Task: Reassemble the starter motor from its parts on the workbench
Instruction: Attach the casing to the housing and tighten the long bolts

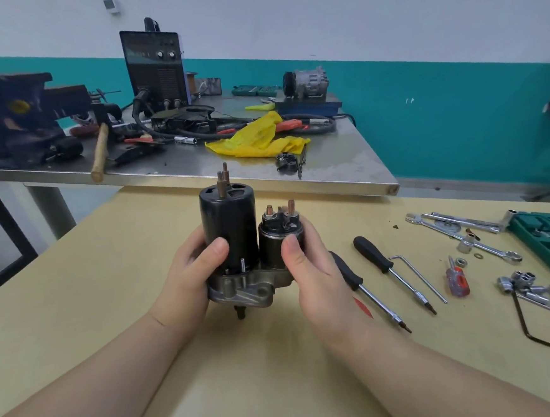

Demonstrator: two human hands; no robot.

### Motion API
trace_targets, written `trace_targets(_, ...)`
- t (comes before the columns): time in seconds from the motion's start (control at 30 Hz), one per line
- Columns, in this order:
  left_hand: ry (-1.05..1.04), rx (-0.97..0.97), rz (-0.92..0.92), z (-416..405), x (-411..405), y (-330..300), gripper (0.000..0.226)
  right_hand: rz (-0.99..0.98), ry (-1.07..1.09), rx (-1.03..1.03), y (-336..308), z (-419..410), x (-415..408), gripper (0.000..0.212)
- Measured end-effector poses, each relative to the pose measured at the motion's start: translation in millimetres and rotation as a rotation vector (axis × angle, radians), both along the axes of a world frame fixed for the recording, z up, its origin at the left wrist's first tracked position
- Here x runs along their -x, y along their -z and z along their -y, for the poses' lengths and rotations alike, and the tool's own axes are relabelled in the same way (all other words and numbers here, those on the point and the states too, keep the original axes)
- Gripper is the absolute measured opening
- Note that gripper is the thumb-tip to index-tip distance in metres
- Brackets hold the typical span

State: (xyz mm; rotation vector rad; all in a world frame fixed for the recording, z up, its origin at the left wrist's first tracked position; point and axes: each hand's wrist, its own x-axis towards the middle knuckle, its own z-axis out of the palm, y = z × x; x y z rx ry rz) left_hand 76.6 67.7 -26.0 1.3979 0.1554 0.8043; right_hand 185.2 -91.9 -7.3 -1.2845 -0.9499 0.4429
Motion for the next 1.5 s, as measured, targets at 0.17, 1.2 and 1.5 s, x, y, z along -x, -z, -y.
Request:
trace_targets(0.17,0.004,0.027,-0.002,1,-1,-1,0.049,-0.170,-0.131,0.001,3,-4,-9,0.053)
trace_targets(1.2,0.018,0.029,0.032,2,5,-6,0.059,-0.203,-0.234,0.010,5,-2,5,0.049)
trace_targets(1.5,-0.085,0.129,-0.020,2,8,-7,0.063,0.126,-0.168,0.075,4,-4,34,0.072)
